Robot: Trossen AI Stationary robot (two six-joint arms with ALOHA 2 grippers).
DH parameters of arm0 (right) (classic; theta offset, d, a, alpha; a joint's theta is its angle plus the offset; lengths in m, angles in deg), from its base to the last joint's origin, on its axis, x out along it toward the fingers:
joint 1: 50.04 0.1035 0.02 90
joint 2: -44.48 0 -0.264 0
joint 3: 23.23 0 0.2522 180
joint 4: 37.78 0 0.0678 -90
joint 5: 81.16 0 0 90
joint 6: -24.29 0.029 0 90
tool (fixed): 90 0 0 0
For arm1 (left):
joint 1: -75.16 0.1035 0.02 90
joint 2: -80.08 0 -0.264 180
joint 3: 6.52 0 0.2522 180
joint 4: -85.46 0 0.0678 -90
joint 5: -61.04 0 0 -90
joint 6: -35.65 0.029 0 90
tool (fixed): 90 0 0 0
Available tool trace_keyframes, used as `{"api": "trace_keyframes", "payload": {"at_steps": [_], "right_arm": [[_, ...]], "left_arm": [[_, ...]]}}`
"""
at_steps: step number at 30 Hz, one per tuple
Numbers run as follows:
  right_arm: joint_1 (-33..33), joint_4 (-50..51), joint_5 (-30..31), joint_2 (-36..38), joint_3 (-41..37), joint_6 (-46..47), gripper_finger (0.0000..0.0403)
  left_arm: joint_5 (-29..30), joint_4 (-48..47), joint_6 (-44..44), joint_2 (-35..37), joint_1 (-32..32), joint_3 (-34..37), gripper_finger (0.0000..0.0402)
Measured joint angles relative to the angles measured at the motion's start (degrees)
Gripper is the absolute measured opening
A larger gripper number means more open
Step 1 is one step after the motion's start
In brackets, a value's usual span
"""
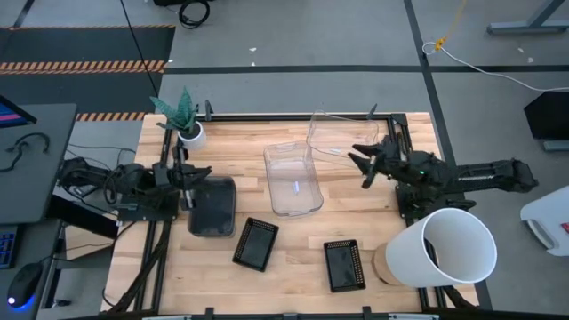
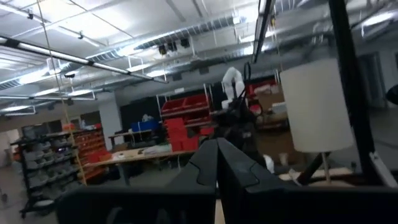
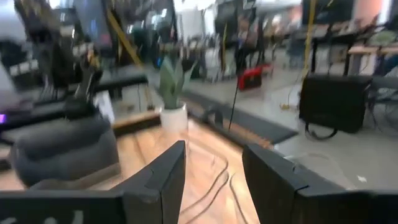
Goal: Stack baskets by color
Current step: Stack the top transparent bin on the transparent bins
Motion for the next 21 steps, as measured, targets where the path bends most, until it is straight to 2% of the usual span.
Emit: {"api": "trace_keyframes", "payload": {"at_steps": [3, 9, 13, 15, 18, 21], "right_arm": [[-3.0, 1.1, -3.9, -5.1, 3.6, 0.2, 0.0165], [-6.0, 4.9, -5.2, -15.0, 11.8, 0.0, 0.0165], [-6.3, 5.7, -8.8, -19.9, 14.9, -2.3, 0.0165], [-6.7, 6.8, -8.7, -22.8, 16.4, -1.3, 0.0164], [-9.1, 14.7, -4.7, -27.9, 20.2, 2.8, 0.0162], [-12.4, 25.4, -3.5, -32.5, 25.2, 6.6, 0.0158]], "left_arm": [[0.0, 0.1, -0.7, 3.3, -0.6, 1.6, 0.0005], [0.0, -0.3, -1.5, 7.7, -1.7, 5.4, 0.0005], [-0.1, -0.1, -1.6, 9.4, -2.0, 7.2, 0.0005], [-1.5, -0.1, -1.5, 9.9, -2.2, 8.2, 0.0005], [-2.8, -2.5, -2.9, 10.3, -2.8, 8.4, 0.0008], [-2.5, -5.8, -5.4, 10.2, -3.5, 8.4, 0.0010]]}}
